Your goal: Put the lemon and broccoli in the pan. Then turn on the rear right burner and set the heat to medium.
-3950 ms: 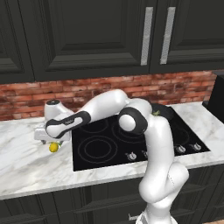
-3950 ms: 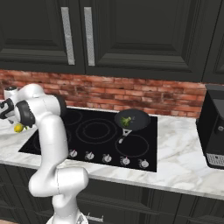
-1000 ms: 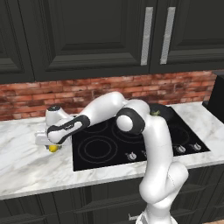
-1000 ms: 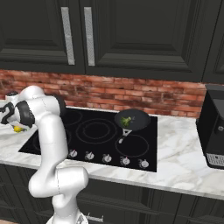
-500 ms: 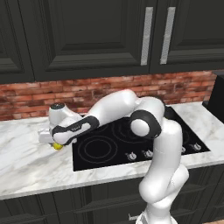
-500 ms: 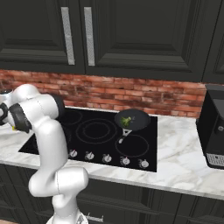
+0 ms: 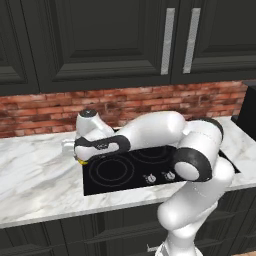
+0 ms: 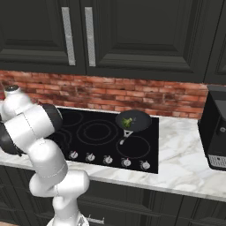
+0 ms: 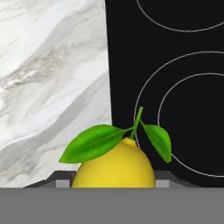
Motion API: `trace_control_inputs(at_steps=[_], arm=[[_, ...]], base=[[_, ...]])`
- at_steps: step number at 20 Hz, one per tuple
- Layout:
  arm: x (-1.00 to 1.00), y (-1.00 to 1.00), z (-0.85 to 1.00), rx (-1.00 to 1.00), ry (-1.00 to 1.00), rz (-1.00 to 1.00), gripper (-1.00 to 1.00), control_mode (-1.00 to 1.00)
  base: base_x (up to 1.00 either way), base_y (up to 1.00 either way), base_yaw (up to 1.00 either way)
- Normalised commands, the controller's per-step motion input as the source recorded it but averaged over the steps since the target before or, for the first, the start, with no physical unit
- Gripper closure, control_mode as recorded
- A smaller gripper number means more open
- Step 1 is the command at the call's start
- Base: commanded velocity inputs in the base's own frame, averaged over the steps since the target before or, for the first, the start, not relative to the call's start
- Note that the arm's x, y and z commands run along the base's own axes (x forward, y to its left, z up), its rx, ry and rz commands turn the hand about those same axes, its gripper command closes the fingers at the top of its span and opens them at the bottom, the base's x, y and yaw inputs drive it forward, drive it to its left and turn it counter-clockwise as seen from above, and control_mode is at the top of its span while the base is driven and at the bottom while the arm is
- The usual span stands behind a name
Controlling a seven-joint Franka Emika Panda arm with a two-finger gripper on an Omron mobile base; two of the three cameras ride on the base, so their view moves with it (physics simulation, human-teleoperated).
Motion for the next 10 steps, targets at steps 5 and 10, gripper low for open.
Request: trace_control_inputs(at_steps=[5, 10], arm=[[0.00, -0.97, 0.36, 0.00, 0.00, 0.00, 1.00, -1.00], [-0.01, -1.00, 0.25, 0.00, 0.00, 0.00, 1.00, -1.00]], base=[[0.00, 0.00, 0.00], [0.00, 0.00, 0.00]])
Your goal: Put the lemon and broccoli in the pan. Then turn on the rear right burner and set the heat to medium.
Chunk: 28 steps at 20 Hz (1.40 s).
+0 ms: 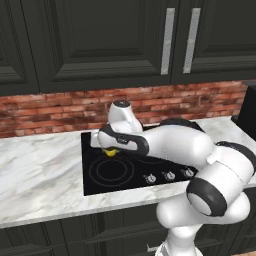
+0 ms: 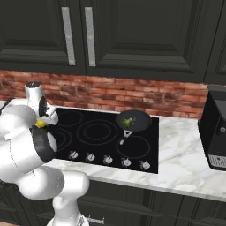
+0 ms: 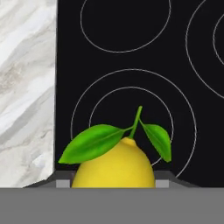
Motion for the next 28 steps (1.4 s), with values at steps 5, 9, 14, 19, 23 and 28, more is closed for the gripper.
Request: trace_control_inputs(at_steps=[5, 9, 14, 19, 23, 28], arm=[[0.00, -1.00, 0.21, 0.00, -0.01, 0.00, 1.00, -1.00], [0.00, -1.00, 0.19, 0.00, -0.04, 0.00, 1.00, -1.00], [0.00, -1.00, 0.16, 0.00, -0.03, 0.00, 1.00, -1.00], [0.00, -0.99, 0.08, 0.00, 0.00, 0.00, 1.00, -1.00], [0.07, -0.92, 0.03, 0.00, 0.00, 0.00, 1.00, -1.00], [0.22, -0.84, 0.09, 0.00, 0.01, 0.00, 1.00, -1.00]], base=[[0.00, 0.00, 0.00], [0.00, 0.00, 0.00], [0.00, 0.00, 0.00], [0.00, 0.00, 0.00], [0.00, 0.00, 0.00], [0.00, 0.00, 0.00]])
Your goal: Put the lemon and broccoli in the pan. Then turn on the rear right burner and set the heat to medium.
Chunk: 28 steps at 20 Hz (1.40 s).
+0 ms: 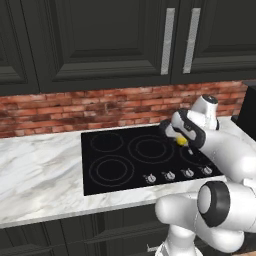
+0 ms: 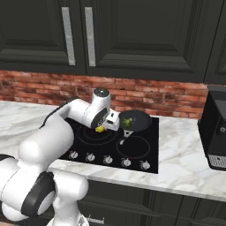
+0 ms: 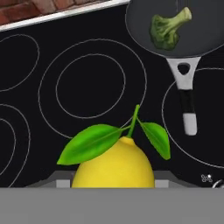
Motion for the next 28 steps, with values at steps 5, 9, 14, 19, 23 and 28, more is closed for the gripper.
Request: trace_control_inputs(at_steps=[5, 9, 14, 19, 23, 28], arm=[[0.29, -0.67, 0.06, 0.00, 0.00, 0.00, 1.00, -1.00], [0.31, -0.38, 0.07, 0.00, 0.00, 0.03, 1.00, -1.00], [0.13, -0.30, 0.02, -0.01, 0.01, 0.02, 1.00, -1.00], [0.10, -0.30, 0.00, -0.05, 0.04, 0.00, 1.00, -1.00], [0.08, -0.24, 0.00, -0.07, 0.01, 0.01, 1.00, -1.00], [0.16, -0.22, 0.00, -0.04, 0.00, 0.03, 1.00, -1.00]], base=[[0.00, 0.00, 0.00], [0.00, 0.00, 0.00], [0.00, 0.00, 0.00], [0.00, 0.00, 0.00], [0.00, 0.00, 0.00], [0.00, 0.00, 0.00]])
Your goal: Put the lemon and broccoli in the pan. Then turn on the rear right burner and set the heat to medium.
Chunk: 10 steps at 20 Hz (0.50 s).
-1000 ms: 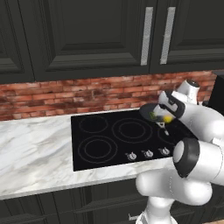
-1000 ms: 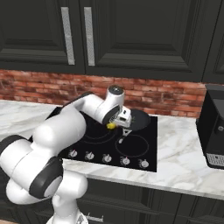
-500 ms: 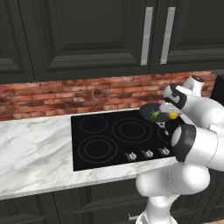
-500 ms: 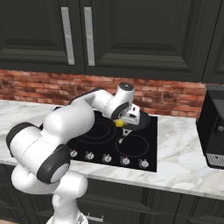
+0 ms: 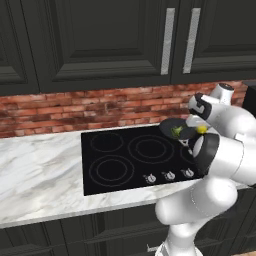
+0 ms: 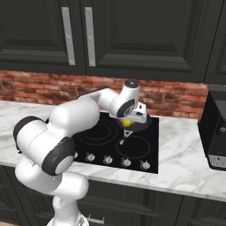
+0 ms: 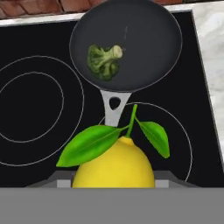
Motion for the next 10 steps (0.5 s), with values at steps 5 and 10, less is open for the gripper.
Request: trace_control_inputs(at_steps=[5, 10], arm=[[0.41, -0.14, 0.00, 0.00, 0.00, 0.08, 1.00, -1.00], [0.55, -0.08, 0.00, 0.00, 0.00, 0.09, 1.00, -1.00]], base=[[0.00, 0.00, 0.00], [0.00, 0.00, 0.00]])
